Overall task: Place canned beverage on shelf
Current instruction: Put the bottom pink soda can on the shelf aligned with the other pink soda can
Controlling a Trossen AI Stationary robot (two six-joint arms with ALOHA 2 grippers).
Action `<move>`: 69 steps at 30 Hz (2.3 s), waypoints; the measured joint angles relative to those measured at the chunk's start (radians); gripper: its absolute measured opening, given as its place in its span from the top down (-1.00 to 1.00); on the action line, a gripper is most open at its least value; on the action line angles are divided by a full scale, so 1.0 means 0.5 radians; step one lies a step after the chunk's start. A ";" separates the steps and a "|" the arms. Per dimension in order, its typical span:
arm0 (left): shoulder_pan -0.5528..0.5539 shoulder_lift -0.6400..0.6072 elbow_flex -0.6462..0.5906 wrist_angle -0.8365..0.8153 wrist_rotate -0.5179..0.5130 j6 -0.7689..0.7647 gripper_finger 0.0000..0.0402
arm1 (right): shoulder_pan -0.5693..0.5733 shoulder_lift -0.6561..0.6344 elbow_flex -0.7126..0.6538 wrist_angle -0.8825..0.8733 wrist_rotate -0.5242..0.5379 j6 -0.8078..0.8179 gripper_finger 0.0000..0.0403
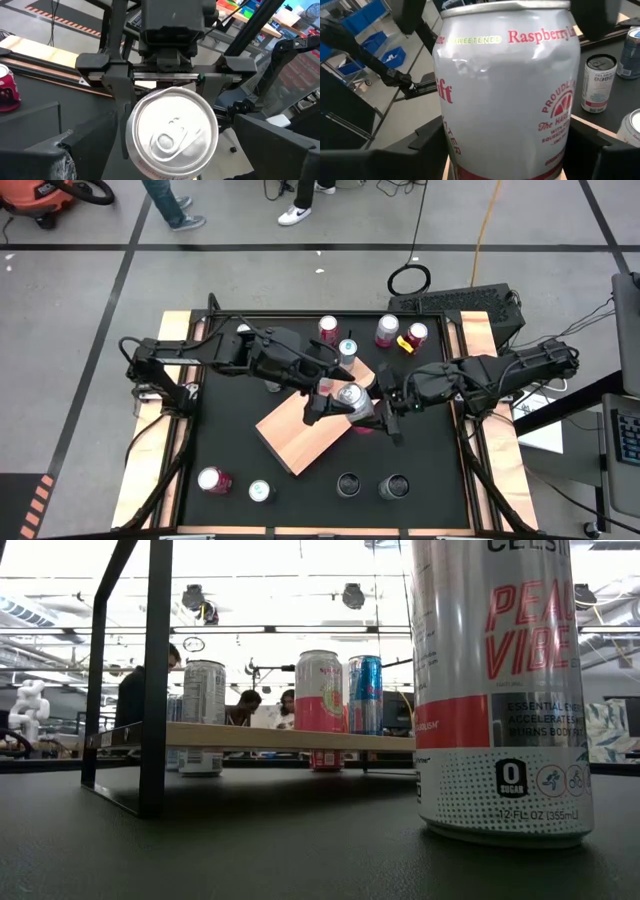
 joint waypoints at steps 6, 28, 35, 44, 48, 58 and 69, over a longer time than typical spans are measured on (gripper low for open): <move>-0.008 0.028 -0.001 -0.026 -0.006 0.003 -0.99 | 0.000 0.006 0.000 0.001 0.001 0.000 -0.34; -0.010 0.051 -0.001 -0.073 -0.043 -0.013 -0.44 | -0.001 0.004 0.001 -0.024 0.005 0.003 -0.34; -0.009 0.050 -0.001 -0.075 -0.009 -0.015 -0.41 | 0.000 0.006 0.000 -0.025 0.009 0.008 -0.36; -0.007 0.052 -0.002 -0.100 -0.012 -0.058 -0.41 | 0.000 -0.007 0.005 -0.203 0.010 0.122 -0.61; -0.010 0.052 -0.002 -0.105 -0.020 -0.068 -0.41 | 0.002 -0.024 0.004 -0.297 0.000 0.182 -0.69; -0.010 0.049 -0.002 -0.112 -0.276 -0.123 -0.40 | 0.002 -0.169 0.002 -0.765 0.008 0.192 -0.70; -0.014 0.047 -0.002 -0.361 -0.680 -0.420 -0.40 | 0.001 -0.399 0.002 -1.158 0.076 0.211 -0.70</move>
